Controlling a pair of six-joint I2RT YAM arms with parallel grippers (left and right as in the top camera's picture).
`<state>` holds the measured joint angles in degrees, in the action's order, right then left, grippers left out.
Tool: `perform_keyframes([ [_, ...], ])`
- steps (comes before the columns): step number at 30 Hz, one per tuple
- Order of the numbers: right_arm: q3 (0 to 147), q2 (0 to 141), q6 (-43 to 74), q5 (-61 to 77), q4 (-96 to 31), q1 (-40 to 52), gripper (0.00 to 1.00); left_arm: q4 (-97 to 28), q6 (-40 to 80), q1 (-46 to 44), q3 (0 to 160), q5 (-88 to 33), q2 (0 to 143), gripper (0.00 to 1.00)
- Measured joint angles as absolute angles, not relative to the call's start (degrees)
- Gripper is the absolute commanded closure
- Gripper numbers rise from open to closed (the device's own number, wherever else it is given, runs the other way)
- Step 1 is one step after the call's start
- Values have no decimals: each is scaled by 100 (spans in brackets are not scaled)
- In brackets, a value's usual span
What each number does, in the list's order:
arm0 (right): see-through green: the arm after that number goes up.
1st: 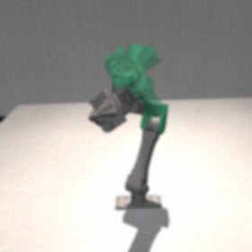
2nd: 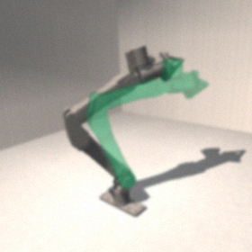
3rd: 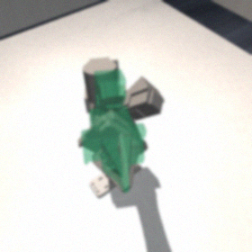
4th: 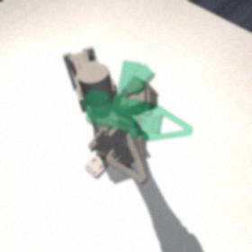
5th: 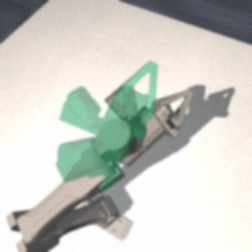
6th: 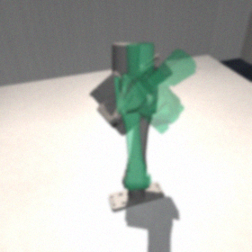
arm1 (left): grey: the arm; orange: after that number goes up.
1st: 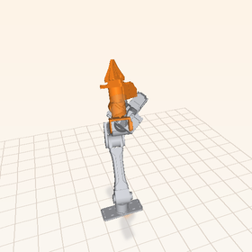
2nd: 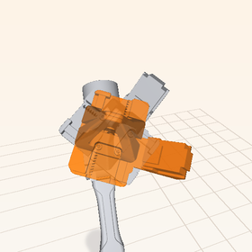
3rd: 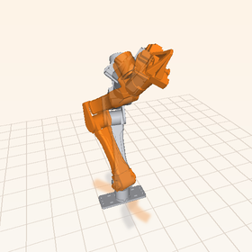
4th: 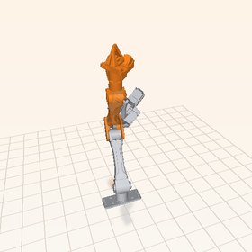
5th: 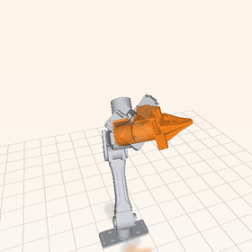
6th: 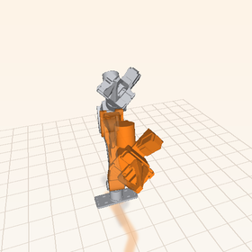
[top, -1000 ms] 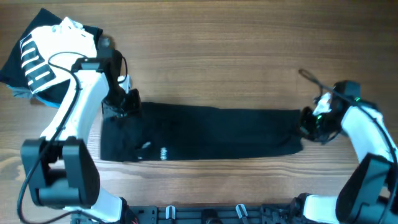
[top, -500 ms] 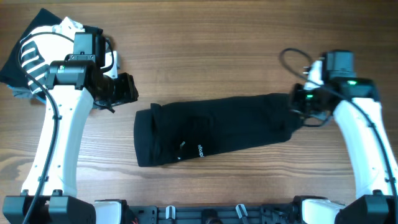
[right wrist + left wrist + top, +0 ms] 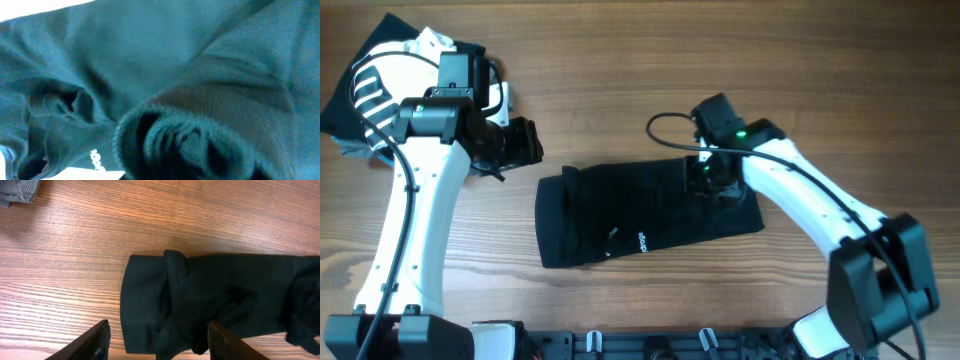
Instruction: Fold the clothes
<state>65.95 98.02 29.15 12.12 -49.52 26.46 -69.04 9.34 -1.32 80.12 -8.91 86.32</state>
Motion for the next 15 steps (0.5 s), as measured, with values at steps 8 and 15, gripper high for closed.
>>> perform_keyframes([
  [8, 6606, 9712, 2689, 1540, -4816, 2703, 46, -6904, 934, -132, 8012, -888, 8632, 34],
  [15, 6635, 9437, 2856, 1076, -5245, 1734, 96, -6901, 934, -132, 8012, -888, 8632, 37],
])
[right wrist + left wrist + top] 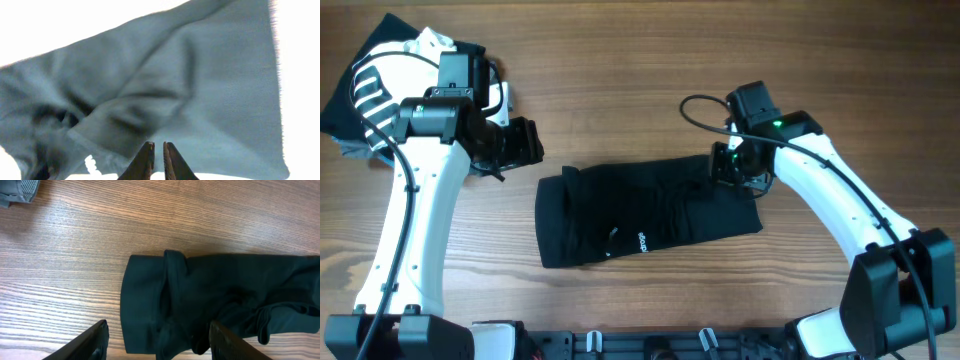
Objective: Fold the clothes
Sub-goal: 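Fold the right end leftward over the strip with the right gripper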
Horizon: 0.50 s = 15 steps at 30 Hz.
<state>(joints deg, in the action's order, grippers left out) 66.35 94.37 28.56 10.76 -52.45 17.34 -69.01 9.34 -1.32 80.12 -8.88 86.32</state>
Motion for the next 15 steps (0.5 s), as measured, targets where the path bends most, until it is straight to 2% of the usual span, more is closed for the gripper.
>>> perform_keyframes([
  [5, 6248, 9590, 3065, 1070, -5155, 1671, 96, -6897, 934, -132, 8012, -888, 8632, 37],
  [10, 5739, 10018, 3236, 2075, -3210, 1898, 96, -6827, 934, -132, 8012, -888, 8632, 36],
  [13, 5677, 10165, 2976, 3087, -1356, 2206, 95, -6829, 937, -132, 8012, -875, 8632, 31],
  [15, 5795, 10134, 2801, 3621, -1017, 2447, 95, -6949, 937, -132, 8012, -794, 8632, 27],
])
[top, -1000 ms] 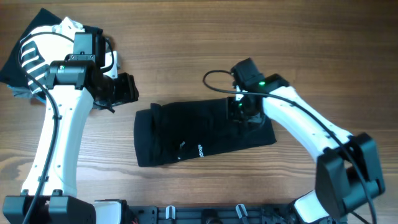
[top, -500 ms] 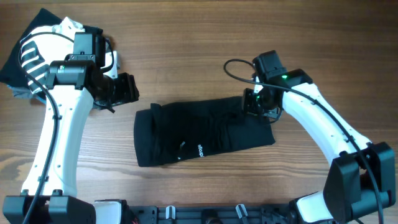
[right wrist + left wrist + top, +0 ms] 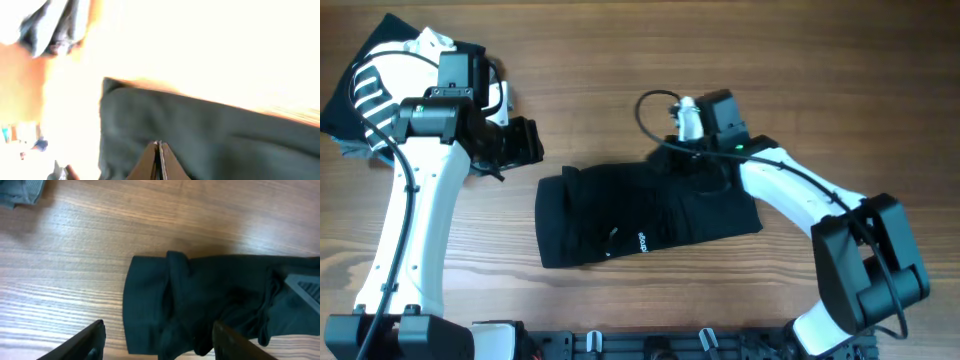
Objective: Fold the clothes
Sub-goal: 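Fold the right end leftward over the strip with the right gripper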
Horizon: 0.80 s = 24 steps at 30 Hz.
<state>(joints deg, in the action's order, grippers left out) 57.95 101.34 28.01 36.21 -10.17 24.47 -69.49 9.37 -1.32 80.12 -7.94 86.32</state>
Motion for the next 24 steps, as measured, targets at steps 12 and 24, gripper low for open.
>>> perform_keyframes([
  [12, 5892, 9004, 2497, 2781, -3607, 2154, 87, -5843, 976, -110, 6333, -1372, 8584, 0],
  [24, 5894, 9004, 2718, 1612, -5000, 2154, 76, -3592, 950, -99, 4598, -2311, 9266, 7],
])
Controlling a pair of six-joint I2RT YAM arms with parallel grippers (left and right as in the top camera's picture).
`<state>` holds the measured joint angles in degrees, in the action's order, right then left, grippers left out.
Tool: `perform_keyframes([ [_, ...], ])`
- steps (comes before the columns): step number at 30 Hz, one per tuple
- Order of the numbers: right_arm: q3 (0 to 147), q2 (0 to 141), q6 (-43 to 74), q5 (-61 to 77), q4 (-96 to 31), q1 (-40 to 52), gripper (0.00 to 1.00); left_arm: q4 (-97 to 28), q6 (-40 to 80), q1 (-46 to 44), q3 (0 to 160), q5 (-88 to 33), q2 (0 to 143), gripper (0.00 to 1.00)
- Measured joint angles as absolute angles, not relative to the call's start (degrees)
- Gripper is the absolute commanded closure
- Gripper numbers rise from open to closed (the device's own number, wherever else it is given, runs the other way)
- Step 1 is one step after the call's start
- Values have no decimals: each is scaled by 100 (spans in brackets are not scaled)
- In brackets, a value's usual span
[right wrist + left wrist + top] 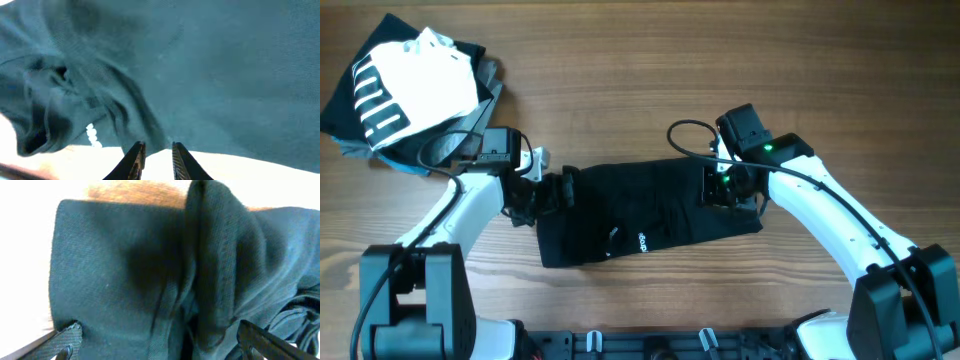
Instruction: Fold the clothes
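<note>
A black garment point(640, 215) lies crumpled in a rough rectangle at the table's middle, with small white lettering on it. My left gripper point(548, 192) is low at its left end. In the left wrist view the left gripper point(160, 347) is open wide, and the garment point(125, 280) with its raised fold fills the space between the fingers. My right gripper point(720, 188) is over the garment's right part. The right gripper point(157, 160) has its fingers a narrow gap apart, with a dark fold of the garment point(210, 75) at their tips and pale table showing between them.
A pile of other clothes point(410, 85), a white top with black stripes over dark pieces, sits at the far left corner. Bare wooden table point(620, 70) surrounds the garment. A rail point(650, 345) runs along the front edge.
My left gripper was up and left of the garment and is now down at its left end, still open. The right gripper went from the garment's upper edge to its right part, jaws now slightly apart.
The left gripper stayed open above the table left of the garment through all earlier moments. The right gripper was close on the cloth's middle right, then at the upper right corner, then shut at the upper edge. Now both grippers are at the garment's ends.
</note>
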<state>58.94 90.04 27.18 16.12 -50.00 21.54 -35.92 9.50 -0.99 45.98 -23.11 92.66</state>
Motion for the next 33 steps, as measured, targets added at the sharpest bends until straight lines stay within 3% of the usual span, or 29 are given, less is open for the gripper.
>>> perform_keyframes([
  [7, 5660, 9218, 2825, 1129, -4849, 2154, 76, -3376, 346, -373, 4711, -3299, 9664, 20],
  [9, 5494, 9566, 2838, 1041, -4705, 2154, 76, -3358, 257, -392, 4709, -3454, 9714, 28],
  [18, 5535, 10095, 2845, 1022, -4668, 2154, 76, -3301, -60, -443, 4648, -3629, 9773, 38],
  [20, 5537, 10095, 2847, 1022, -4668, 2154, 77, -3306, -386, -574, 4613, -3822, 9835, 52],
  [23, 5537, 10097, 2847, 1022, -4668, 2154, 77, -3321, -821, -801, 4550, -3898, 9911, 96],
  [28, 5548, 10106, 2845, 1007, -4720, 2132, 85, -3610, -928, -1031, 4477, -3894, 10016, 96],
  [33, 5603, 10132, 2775, 1055, -5068, 2143, 87, -5649, -342, -609, 5148, -3247, 9933, 96],
])
